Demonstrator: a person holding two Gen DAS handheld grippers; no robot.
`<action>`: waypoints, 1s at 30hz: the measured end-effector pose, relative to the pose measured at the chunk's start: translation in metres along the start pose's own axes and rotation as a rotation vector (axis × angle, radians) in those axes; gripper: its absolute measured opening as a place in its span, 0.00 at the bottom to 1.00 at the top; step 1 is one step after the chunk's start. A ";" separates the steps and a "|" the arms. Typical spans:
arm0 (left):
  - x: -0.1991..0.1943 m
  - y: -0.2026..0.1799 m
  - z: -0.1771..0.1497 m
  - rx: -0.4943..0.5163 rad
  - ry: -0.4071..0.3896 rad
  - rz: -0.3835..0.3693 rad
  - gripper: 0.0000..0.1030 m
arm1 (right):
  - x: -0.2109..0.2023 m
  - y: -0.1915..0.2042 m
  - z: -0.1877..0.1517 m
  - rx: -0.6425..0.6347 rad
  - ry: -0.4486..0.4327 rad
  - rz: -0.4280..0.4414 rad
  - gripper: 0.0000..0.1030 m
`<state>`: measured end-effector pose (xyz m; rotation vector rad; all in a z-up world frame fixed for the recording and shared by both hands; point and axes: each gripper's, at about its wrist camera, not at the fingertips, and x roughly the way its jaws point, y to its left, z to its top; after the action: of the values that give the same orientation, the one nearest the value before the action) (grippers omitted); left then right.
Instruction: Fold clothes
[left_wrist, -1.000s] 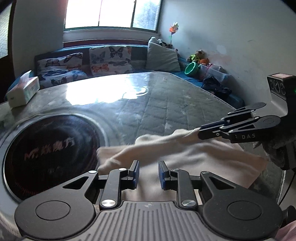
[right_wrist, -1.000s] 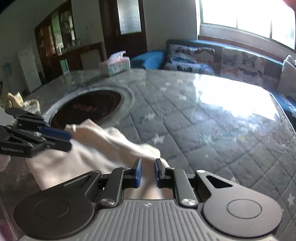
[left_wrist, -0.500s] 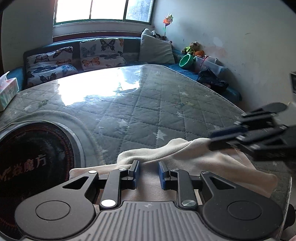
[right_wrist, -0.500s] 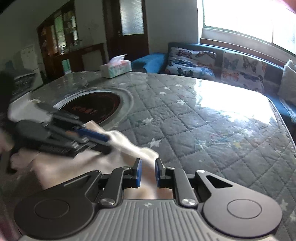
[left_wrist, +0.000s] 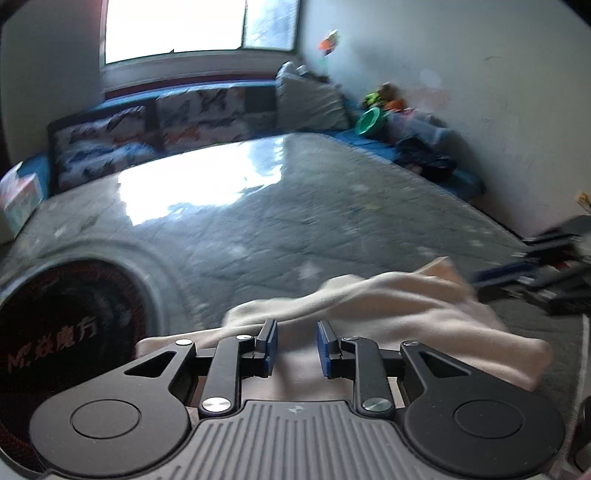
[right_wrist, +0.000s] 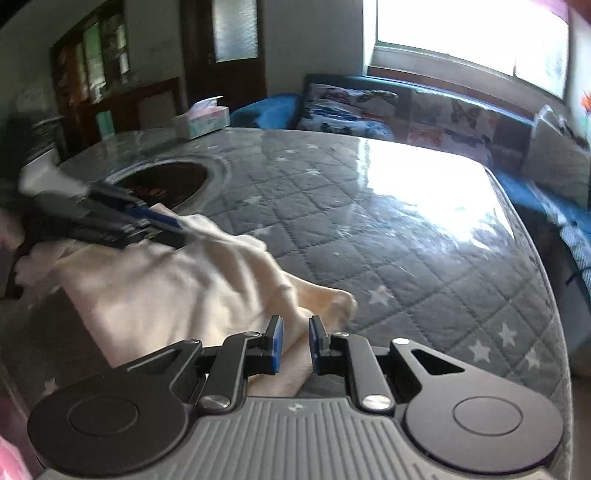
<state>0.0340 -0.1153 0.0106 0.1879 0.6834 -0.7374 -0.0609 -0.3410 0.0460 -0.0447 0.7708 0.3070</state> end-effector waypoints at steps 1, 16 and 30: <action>-0.004 -0.009 -0.001 0.021 -0.010 -0.024 0.25 | 0.003 -0.006 0.001 0.035 0.002 0.011 0.15; -0.002 -0.096 -0.019 0.214 -0.029 -0.344 0.24 | 0.024 -0.010 0.004 0.015 -0.011 0.032 0.04; 0.017 -0.101 -0.026 0.180 0.002 -0.388 0.24 | 0.034 -0.004 0.011 -0.049 -0.027 -0.032 0.07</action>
<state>-0.0382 -0.1896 -0.0124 0.2232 0.6623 -1.1731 -0.0291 -0.3349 0.0304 -0.0985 0.7350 0.2956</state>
